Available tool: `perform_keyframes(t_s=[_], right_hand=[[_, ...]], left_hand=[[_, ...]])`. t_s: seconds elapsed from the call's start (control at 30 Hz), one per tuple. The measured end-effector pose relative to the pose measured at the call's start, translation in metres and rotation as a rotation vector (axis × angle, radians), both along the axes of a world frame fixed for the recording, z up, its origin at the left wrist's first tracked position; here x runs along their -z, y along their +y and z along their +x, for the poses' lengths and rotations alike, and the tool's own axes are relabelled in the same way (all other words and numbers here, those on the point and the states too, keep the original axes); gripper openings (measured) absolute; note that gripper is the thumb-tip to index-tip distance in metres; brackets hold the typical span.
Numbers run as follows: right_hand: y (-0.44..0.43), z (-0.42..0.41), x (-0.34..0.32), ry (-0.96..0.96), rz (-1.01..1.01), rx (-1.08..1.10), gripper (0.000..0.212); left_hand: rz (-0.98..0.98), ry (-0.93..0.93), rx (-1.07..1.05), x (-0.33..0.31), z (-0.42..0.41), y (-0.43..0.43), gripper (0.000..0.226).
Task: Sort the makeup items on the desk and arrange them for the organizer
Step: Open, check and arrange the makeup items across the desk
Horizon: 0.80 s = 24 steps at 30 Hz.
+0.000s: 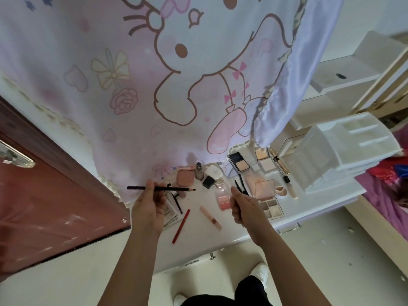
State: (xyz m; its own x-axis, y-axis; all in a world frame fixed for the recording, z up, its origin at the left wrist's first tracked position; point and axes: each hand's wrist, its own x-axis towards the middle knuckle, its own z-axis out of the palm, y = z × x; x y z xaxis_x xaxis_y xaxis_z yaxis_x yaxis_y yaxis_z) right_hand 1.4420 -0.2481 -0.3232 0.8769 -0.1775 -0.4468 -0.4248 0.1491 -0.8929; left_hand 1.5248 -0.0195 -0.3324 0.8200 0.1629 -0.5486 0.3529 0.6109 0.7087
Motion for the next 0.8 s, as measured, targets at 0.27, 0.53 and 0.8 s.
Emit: perform_keyframes(t_s=[0.27,0.53,0.8], right_hand=[[-0.001,-0.013,0.037,0.084,0.052,0.096,0.025],[-0.029,-0.030,0.089,0.297,0.073,0.223,0.017],[-0.042,-0.015,0.139,0.368,0.005,0.144,0.017]], left_hand=[[-0.054,0.094,0.071,0.011,-0.014,-0.027,0.011],[-0.221,0.068,0.299,0.029,-0.032,-0.059,0.025],[-0.215,0.188,0.427,0.059,-0.031,-0.074,0.032]])
